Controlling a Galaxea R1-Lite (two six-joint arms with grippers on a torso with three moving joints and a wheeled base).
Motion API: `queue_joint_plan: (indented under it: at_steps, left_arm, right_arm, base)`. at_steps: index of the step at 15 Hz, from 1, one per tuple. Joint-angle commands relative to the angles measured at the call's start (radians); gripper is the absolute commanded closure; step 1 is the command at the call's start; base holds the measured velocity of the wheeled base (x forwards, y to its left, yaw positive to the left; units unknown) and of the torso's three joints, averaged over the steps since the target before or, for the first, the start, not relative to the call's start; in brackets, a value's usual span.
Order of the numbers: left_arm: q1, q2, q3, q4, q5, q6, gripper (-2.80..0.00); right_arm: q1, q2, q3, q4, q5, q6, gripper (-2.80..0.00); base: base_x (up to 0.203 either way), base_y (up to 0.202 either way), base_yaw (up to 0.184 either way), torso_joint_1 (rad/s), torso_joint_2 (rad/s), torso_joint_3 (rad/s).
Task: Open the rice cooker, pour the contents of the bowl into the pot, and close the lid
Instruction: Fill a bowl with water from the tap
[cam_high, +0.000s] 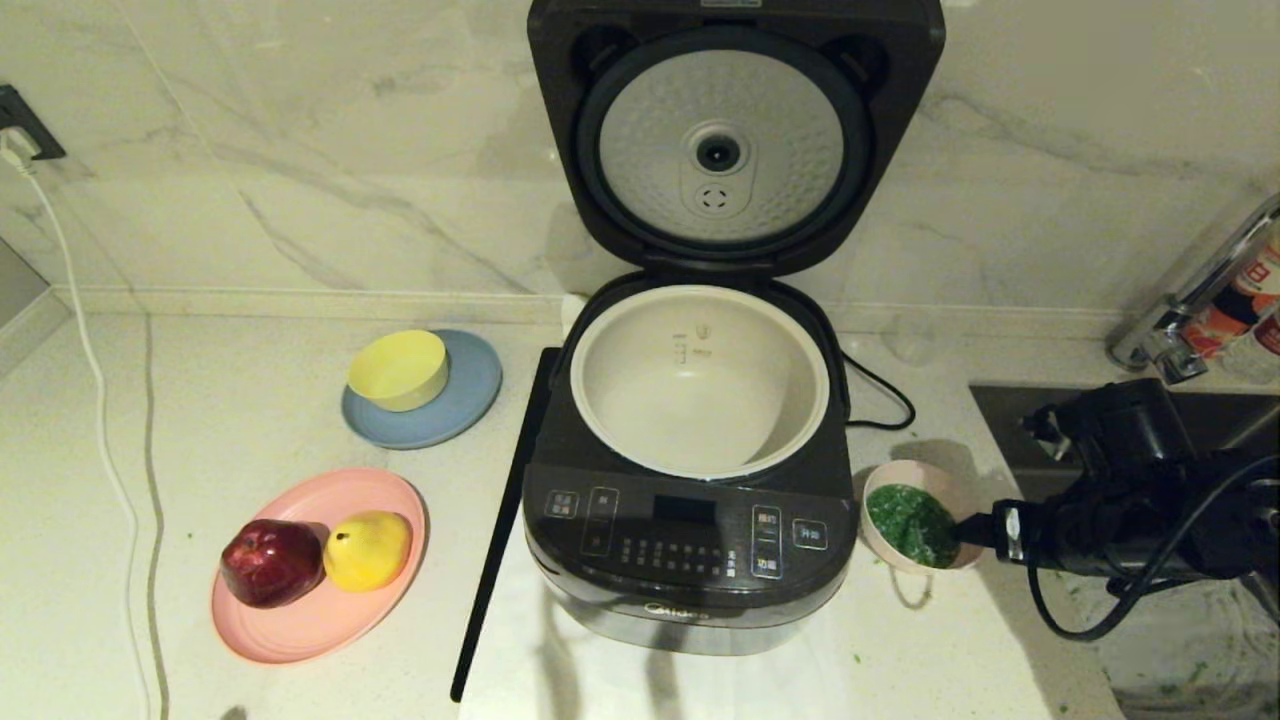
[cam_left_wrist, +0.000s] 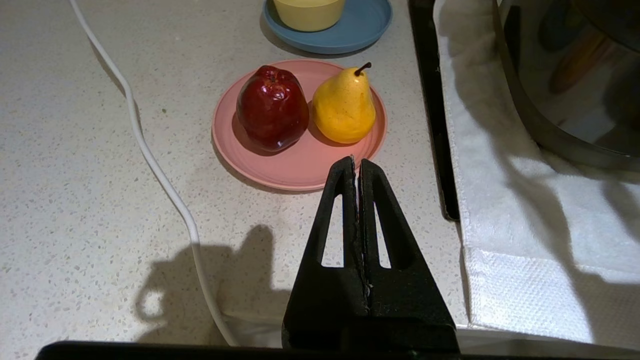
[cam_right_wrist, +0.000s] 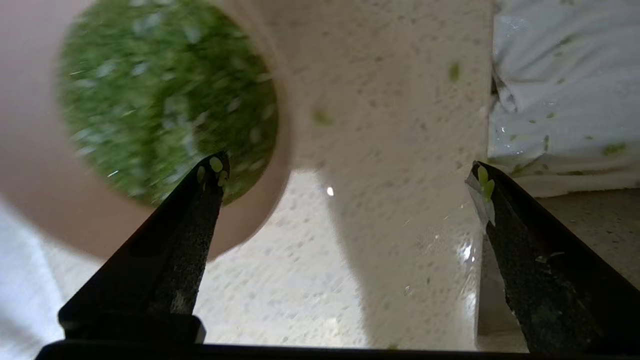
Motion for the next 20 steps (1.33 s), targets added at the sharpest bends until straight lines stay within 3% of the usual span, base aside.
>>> queue_joint_plan:
  at_steps: [1, 14, 15, 20]
  left_arm:
    - [0.000, -0.001, 0.008, 0.000, 0.000, 0.002, 0.00]
    - [0.000, -0.001, 0.008, 0.000, 0.000, 0.000, 0.00]
    - [0.000, -0.001, 0.008, 0.000, 0.000, 0.000, 0.00]
    - [0.000, -0.001, 0.008, 0.000, 0.000, 0.000, 0.00]
  right_arm:
    - [-0.016, 0.042, -0.007, -0.003, -0.001, 0.001, -2.80]
    - [-0.017, 0.056, 0.007, -0.007, -0.001, 0.001, -2.80]
    - [-0.017, 0.054, 0.007, -0.007, -0.001, 0.001, 0.00]
    - [-0.017, 0.064, 0.001, -0.007, -0.018, 0.007, 0.00]
  base:
    - [0.000, 0.000, 0.000, 0.000, 0.00, 0.000]
    - [0.000, 0.000, 0.000, 0.000, 0.00, 0.000]
    - [0.000, 0.000, 0.000, 0.000, 0.00, 0.000]
    - [0.000, 0.000, 0.000, 0.000, 0.00, 0.000]
